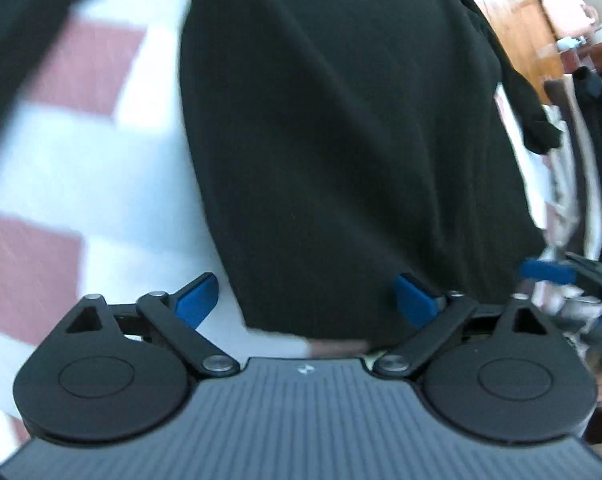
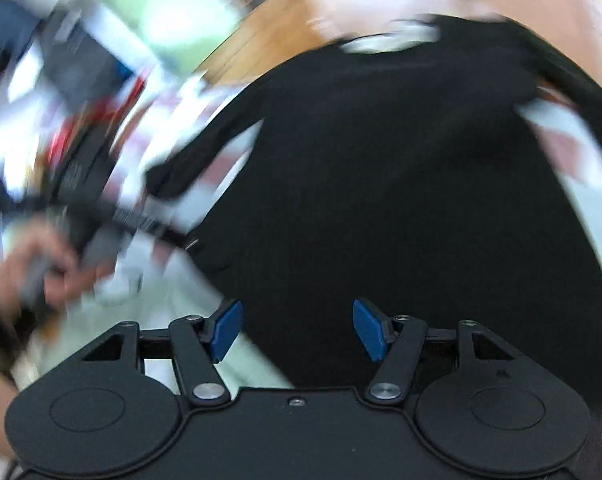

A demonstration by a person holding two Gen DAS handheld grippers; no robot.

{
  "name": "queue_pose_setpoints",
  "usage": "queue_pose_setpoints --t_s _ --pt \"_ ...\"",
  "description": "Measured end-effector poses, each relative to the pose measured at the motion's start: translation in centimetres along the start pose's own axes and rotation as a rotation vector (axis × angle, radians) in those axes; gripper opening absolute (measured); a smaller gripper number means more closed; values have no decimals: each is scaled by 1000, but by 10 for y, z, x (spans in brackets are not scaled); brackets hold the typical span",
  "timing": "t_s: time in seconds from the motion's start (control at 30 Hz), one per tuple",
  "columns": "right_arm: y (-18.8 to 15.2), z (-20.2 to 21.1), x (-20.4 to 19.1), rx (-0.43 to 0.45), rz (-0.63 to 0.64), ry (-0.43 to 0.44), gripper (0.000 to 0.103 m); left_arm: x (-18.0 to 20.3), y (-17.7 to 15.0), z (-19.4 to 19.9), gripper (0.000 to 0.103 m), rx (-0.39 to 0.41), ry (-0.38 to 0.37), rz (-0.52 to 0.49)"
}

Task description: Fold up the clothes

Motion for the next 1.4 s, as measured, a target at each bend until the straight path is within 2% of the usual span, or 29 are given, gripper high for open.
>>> queue_pose_setpoints --t_s 0.03,0.13,0.2,0.23,0.27,0.3,0.33,0.37,0.4,0.43,0.47,0.53,0.67,0.7,0.8,0.9,0.93,1.0,1.03,1.07,1.17,1.3,1.33,1.4 --pt "2 -9 -12 -21 68 -1 67 3 0 2 16 30 13 -21" --pt "4 -34 -33 -76 184 27 67 16 7 12 13 120 68 -75" --pt "5 -49 -40 -107 261 5 66 29 17 19 13 176 72 -117" --pt "5 -55 -41 -125 316 -12 63 36 22 22 13 202 73 -139" --pt "5 -61 -42 -134 375 -36 47 42 27 26 13 226 61 -154" --pt "5 -62 -42 -120 447 -73 35 48 33 29 13 248 43 -167" --pt "8 -63 -39 -102 488 -113 14 51 37 31 14 267 27 -172" --pt "15 -61 -29 -77 463 -159 8 53 42 32 19 287 19 -168" --pt "22 -59 -18 -52 437 -205 7 55 47 33 23 309 14 -161" --pt "29 -55 -6 -24 395 -243 6 56 51 33 34 330 9 -154" --pt "36 -48 9 10 319 -265 6 55 53 34 47 346 6 -140" --pt "43 -31 41 71 185 -311 6 50 50 33 58 358 -22 -103" --pt "44 -18 83 97 38 -388 8 45 40 14 59 305 -68 -62" --pt "43 -18 92 96 -11 -375 9 45 38 8 59 292 -72 -57" --pt "35 -1 121 153 -198 -242 10 49 33 -7 59 266 -64 -65" --pt "30 18 139 176 -347 -177 10 63 34 -11 59 273 -65 -134" --pt "27 28 141 182 -366 -193 12 67 34 -11 59 273 -80 -154" --pt "22 54 147 194 -390 -255 25 72 33 -15 65 254 -95 -177" --pt "16 69 150 198 -411 -301 38 74 33 -20 68 235 -82 -178" --pt "9 85 154 204 -435 -341 45 74 33 -25 68 220 -64 -181" --pt "-14 119 169 201 -504 -429 45 71 31 -36 68 205 -30 -175" --pt "-31 131 179 201 -595 -462 50 68 32 -35 68 213 -43 -123" --pt "-35 131 182 184 -608 -463 51 68 32 -34 65 215 -40 -120" --pt "-37 123 184 135 -611 -485 53 68 31 -33 40 221 -18 -128"
Point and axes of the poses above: each gripper's, at about its wrist camera, not at the fingertips, and z roughly against the way its jaws point, x to its right, y to its top, the point moved 4 cm from there along -z, roughly the way its jaws point, and after that the axes turned 6 degrees about y, right-handed, at the moved point
